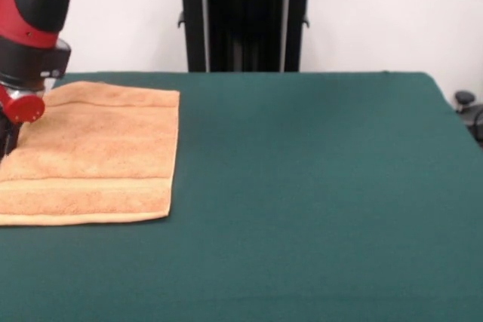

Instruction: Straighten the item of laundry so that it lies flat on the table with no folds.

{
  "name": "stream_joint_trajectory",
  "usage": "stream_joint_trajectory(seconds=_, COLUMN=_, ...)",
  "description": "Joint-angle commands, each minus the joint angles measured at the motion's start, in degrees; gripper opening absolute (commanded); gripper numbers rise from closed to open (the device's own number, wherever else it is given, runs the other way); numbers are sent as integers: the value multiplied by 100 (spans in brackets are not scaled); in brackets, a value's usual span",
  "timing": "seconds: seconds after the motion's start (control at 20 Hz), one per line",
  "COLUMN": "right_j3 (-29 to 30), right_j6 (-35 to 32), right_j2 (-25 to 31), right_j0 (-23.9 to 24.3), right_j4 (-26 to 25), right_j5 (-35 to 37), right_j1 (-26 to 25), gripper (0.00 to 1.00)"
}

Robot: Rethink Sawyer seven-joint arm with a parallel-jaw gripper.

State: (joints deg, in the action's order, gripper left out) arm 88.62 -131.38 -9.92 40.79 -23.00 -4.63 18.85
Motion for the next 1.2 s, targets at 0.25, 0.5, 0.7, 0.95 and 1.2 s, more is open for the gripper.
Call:
stream_joint_trajectory(seconds=0.25, right_j3=164, right_j6=-1327, right_j2=-30, right_j0=-1119, right_j4=1297, right_j5=-284, right_j1=-927, gripper=100)
stream_joint_trajectory(seconds=0.5, right_j3=553, right_j6=-1527, right_j2=-77, right_j0=-1529, right_j4=2042, right_j5=-147, right_j1=-732, gripper=100)
stream_joint_trajectory(seconds=0.7, right_j3=780, right_j6=-1726, right_j2=-167, right_j0=-1947, right_j4=2725, right_j5=130, right_j1=-564, gripper=100)
stream_joint_trajectory(seconds=0.95, right_j3=983, right_j6=-2047, right_j2=-492, right_j0=-2666, right_j4=3884, right_j5=448, right_j1=-497, gripper=100)
stream_joint_trajectory(seconds=1.2, right_j3=1131, right_j6=-2011, right_j2=-62, right_j0=-2523, right_j4=4364, right_j5=-50, right_j1=-563, gripper=100)
